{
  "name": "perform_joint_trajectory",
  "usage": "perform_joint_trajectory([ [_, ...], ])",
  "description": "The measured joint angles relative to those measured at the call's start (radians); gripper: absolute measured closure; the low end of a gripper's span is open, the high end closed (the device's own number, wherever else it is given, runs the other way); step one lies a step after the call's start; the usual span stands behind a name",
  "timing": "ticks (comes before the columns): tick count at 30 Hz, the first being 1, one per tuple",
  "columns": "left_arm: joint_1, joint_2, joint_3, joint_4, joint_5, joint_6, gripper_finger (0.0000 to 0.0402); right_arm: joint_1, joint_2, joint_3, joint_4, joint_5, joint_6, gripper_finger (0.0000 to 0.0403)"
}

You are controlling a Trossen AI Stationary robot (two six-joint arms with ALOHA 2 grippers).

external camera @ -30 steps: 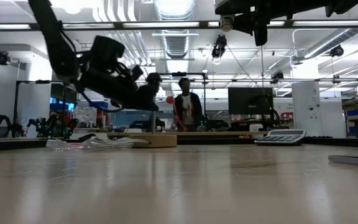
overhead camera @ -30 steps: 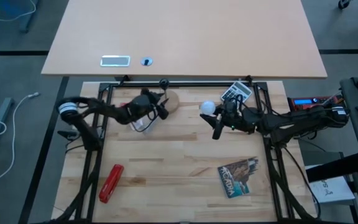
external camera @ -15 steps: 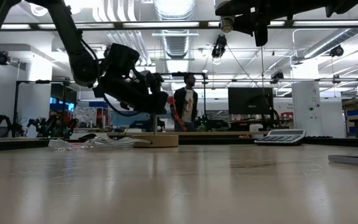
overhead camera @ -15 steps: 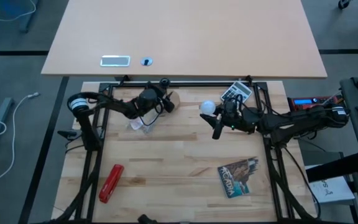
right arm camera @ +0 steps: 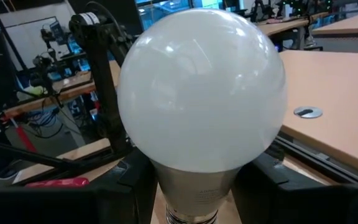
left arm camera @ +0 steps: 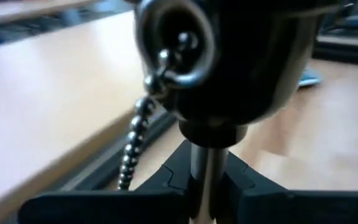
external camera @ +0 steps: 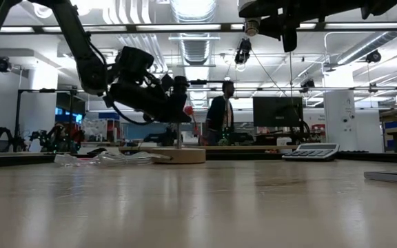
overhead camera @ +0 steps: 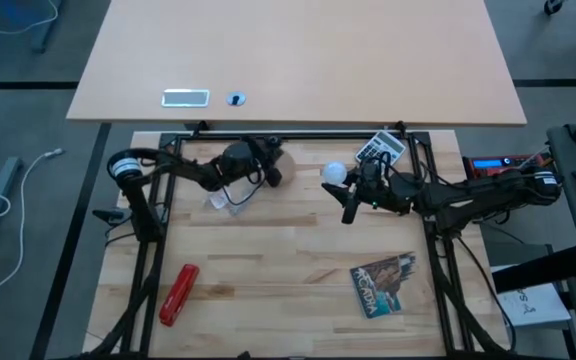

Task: Screw lightbulb
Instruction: Insert the lightbulb into the lamp

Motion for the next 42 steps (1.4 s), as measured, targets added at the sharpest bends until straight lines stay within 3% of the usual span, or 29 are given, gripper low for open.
perform_joint_trajectory([
  [4, -0.021, -0.001, 0.001, -0.006, 0.095, -0.064, 0.038, 0.005, 0.0, 0.0, 0.008, 0.0, 0.002, 0.0247],
  [10, -0.097, -0.009, -0.002, -0.007, 0.111, -0.117, 0.0378, 0.005, 0.012, -0.001, 0.022, 0.0, -0.012, 0.0247],
  [20, -0.252, -0.009, -0.002, -0.01, 0.025, -0.127, 0.0374, 0.007, 0.076, -0.001, 0.111, -0.054, -0.025, 0.0247],
  [24, -0.284, -0.009, -0.003, -0.022, -0.037, -0.161, 0.0335, 0.007, 0.086, -0.001, 0.122, -0.053, -0.041, 0.0247],
  [32, -0.301, -0.025, -0.005, -0.034, -0.039, -0.153, 0.0253, 0.007, 0.139, -0.001, 0.227, -0.053, -0.095, 0.0247],
  [42, -0.3, -0.169, -0.004, -0.29, -0.046, -0.154, 0.0195, -0.05, 0.22, 0.0, 0.363, -0.079, -0.087, 0.0247],
])
